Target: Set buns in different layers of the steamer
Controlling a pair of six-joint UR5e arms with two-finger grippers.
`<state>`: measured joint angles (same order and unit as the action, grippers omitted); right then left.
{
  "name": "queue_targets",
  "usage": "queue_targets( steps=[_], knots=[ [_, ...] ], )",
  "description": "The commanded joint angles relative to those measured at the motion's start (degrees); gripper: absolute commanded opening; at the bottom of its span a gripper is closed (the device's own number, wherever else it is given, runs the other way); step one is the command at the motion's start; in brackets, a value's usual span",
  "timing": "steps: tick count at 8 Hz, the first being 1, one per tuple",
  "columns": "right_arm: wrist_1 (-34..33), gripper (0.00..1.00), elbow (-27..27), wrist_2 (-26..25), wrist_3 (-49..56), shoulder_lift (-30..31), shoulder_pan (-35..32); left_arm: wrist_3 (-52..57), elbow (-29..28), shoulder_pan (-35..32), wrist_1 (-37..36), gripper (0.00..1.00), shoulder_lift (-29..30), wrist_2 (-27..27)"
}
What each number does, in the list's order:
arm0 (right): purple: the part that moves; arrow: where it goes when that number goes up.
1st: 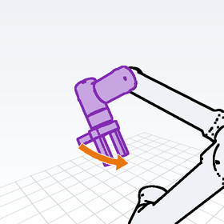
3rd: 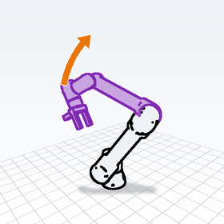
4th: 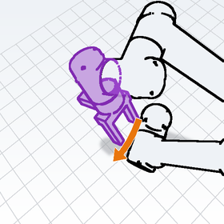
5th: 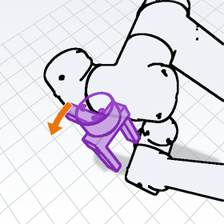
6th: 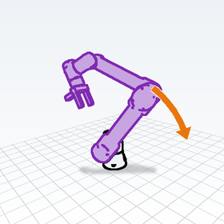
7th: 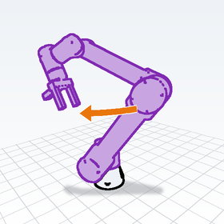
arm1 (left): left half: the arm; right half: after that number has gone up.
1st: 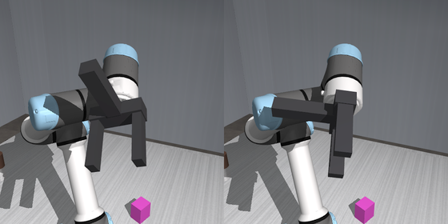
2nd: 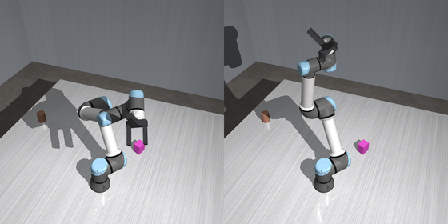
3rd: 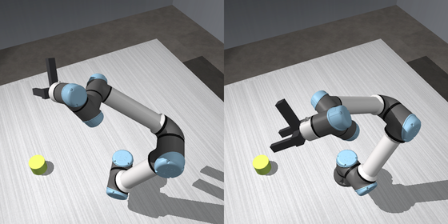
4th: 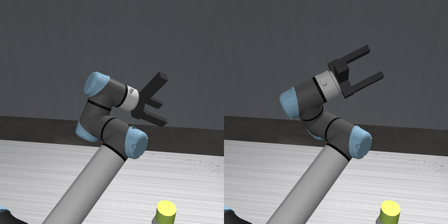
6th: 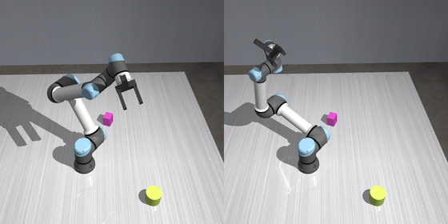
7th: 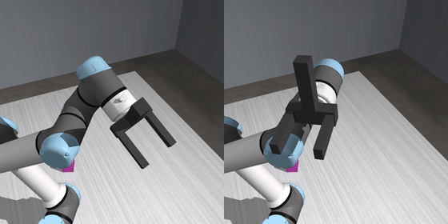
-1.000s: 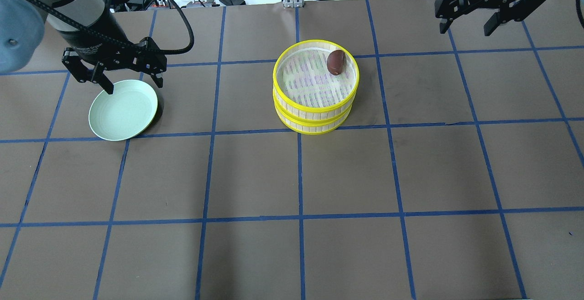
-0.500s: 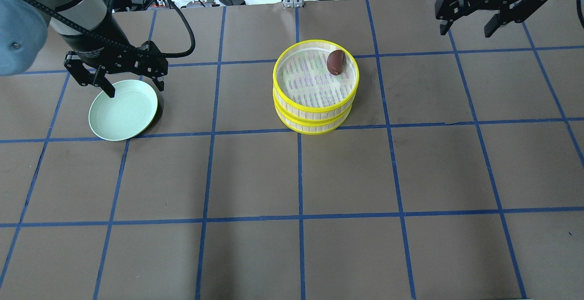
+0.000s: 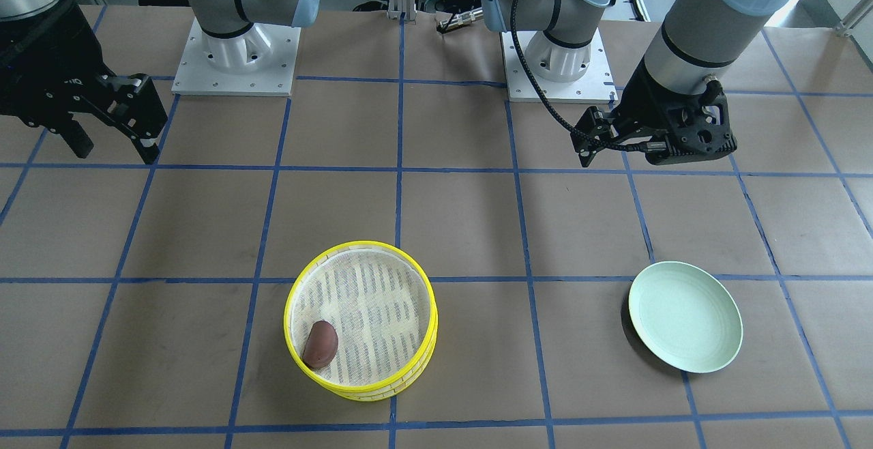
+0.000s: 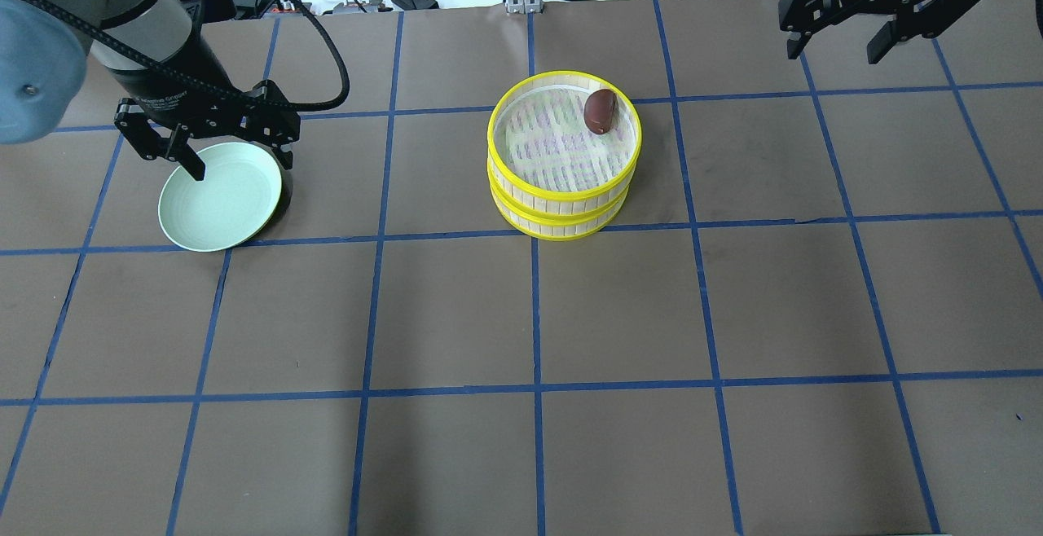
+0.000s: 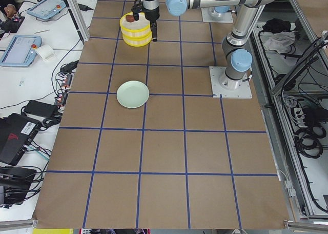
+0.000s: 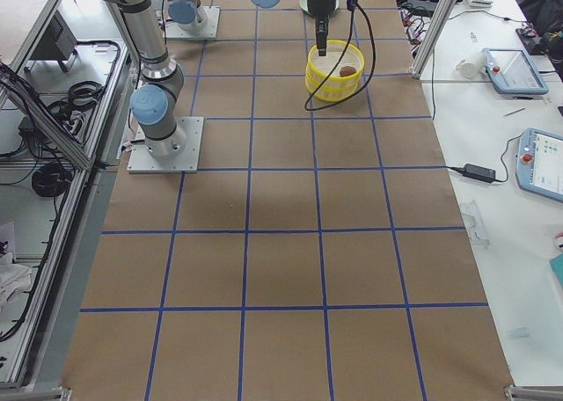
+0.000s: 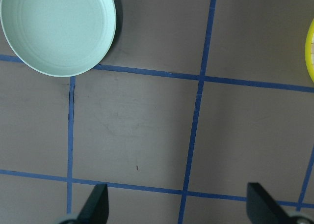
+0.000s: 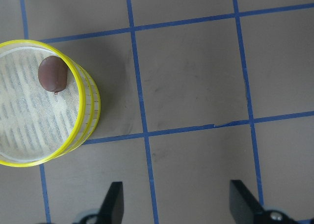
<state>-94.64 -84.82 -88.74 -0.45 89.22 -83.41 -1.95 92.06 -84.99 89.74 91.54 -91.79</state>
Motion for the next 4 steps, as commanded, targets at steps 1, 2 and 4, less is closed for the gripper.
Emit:
queue_targets(
  steps=[1,2,4],
  knots=[
    [-0.4,0.79,-0.1,1.6,-0.3,-0.4,0.0,0.0,0.0,0.0,0.0,1.00,-0.2,-0.1],
    [-0.3,0.79,-0.1,1.2,-0.1,-0.4,0.0,0.2,0.0,0.1,0.0,1.00,-0.3,-0.1],
    [0.0,0.80,-0.1,1.5,-0.2,-0.2,0.0,0.4,0.0,0.3,-0.1,1.00,-0.3,-0.1]
  ],
)
